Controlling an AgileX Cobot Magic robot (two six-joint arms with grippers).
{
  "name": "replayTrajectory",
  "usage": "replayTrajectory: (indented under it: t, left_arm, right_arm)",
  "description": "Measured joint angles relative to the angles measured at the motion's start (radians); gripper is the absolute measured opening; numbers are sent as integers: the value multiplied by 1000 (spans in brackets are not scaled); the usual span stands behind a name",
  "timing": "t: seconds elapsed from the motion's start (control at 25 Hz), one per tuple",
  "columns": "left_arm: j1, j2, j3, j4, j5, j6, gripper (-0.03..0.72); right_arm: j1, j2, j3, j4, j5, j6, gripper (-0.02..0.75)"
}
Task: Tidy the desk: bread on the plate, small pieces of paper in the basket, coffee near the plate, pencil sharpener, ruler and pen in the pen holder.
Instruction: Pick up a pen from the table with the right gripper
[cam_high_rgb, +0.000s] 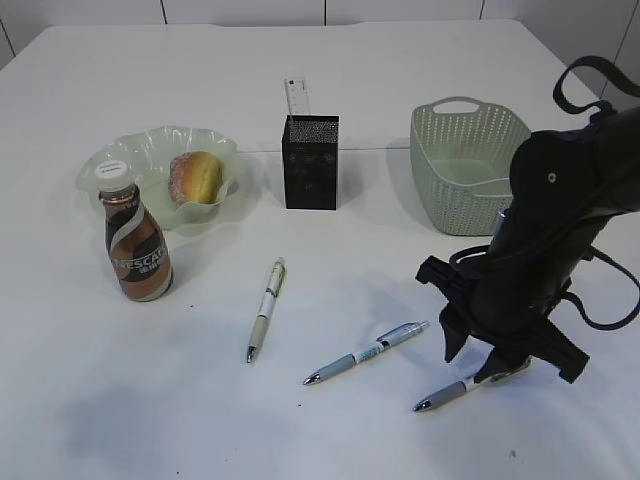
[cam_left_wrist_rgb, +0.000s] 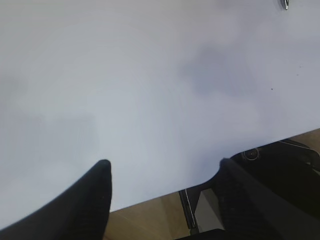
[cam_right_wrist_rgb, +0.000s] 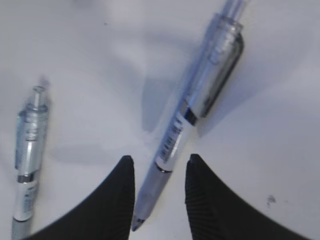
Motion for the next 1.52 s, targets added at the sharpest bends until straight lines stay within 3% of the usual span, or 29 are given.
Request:
replayTrajectory:
  t: [1.0, 1.52]
  left_arm:
    - [0, 0, 0, 4, 0, 0, 466]
    - [0, 0, 0, 10, 0, 0, 466]
  right_arm:
    - [0, 0, -2, 92, -9, 0, 281]
    - [0, 0, -2, 79, -9, 0, 281]
